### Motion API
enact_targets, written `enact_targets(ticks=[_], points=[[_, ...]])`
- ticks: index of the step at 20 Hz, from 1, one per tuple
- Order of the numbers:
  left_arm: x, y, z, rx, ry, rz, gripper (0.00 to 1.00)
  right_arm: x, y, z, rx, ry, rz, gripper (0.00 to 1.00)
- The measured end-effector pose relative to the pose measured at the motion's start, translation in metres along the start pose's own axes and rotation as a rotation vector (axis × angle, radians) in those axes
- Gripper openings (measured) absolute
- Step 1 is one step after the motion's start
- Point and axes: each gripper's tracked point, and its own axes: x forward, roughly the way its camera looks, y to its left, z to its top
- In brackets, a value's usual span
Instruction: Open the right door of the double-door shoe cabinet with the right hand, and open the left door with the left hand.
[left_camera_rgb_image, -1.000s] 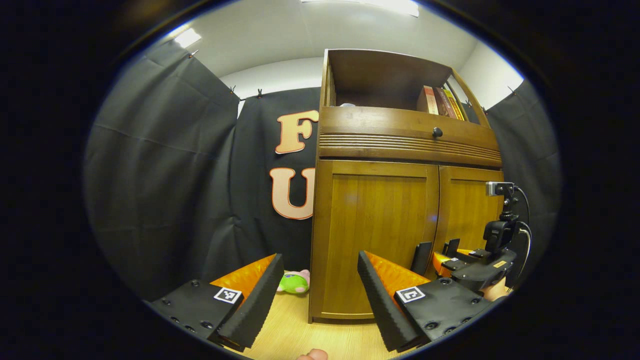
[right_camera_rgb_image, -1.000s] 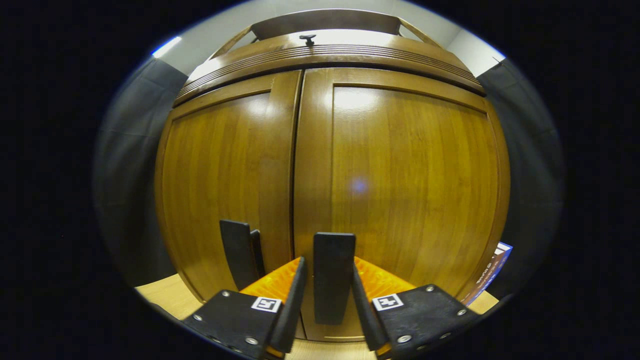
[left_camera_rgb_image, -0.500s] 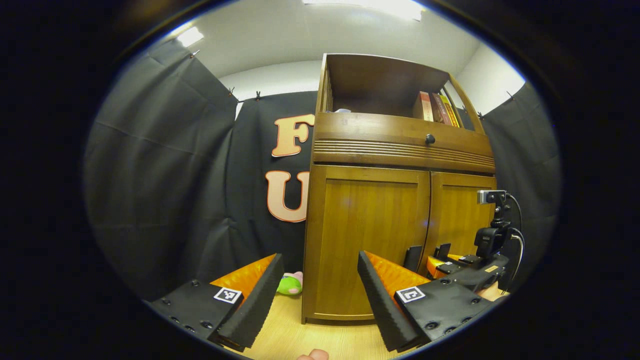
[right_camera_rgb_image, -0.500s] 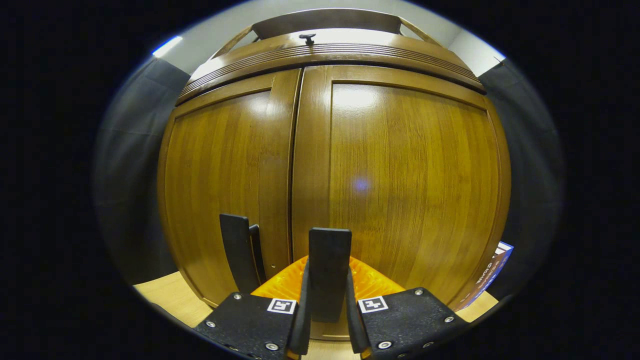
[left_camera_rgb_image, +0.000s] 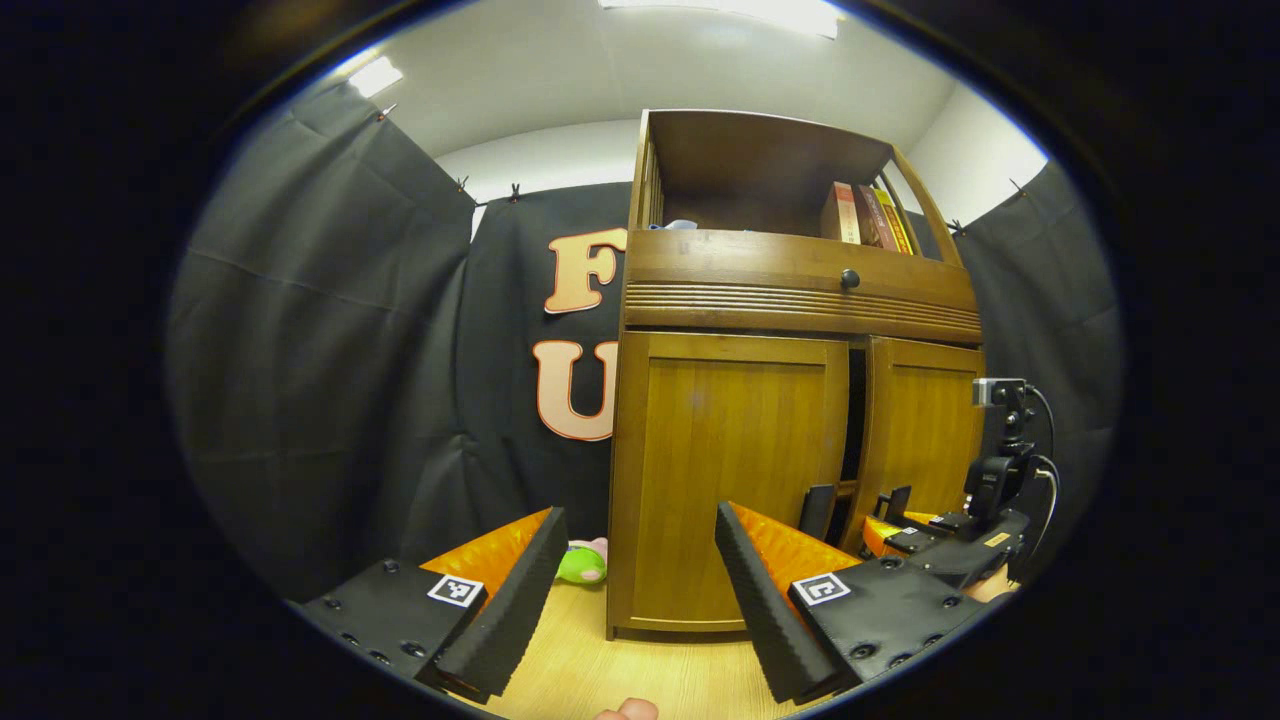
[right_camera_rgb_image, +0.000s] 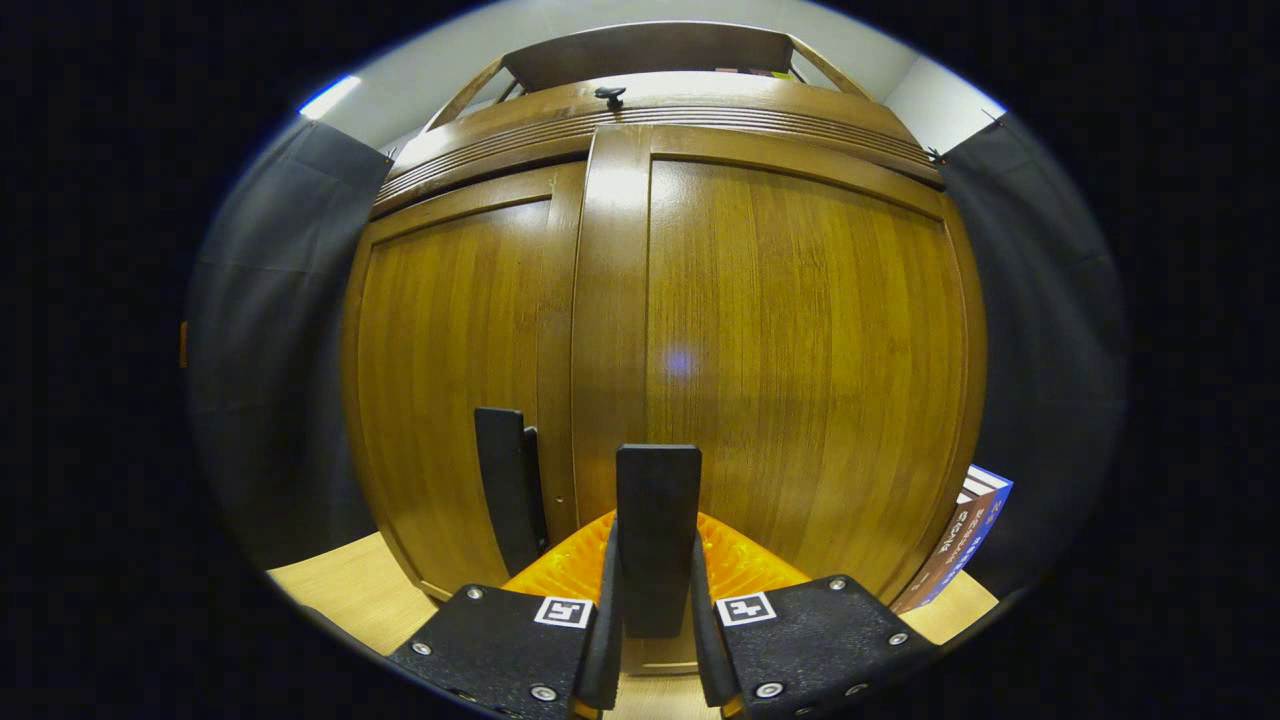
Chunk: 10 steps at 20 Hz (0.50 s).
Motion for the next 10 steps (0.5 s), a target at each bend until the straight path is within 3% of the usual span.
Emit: enact_targets(ticks=[1, 2, 10], points=[[-0.002, -0.003, -0.001, 0.002, 0.004, -0.005, 0.99, -0.004, -0.001, 0.0, 0.001, -0.003, -0.001, 0.31], [-0.005, -0.007, -0.001, -0.002, 0.011, -0.014, 0.95, -0.01, -0.001, 0.0, -0.001, -0.007, -0.003, 0.31], [-0.019, -0.028, -0.001, -0.02, 0.023, -0.055, 0.95, -0.052, -0.013, -0.008, 0.011, 0.008, -0.018, 0.31]])
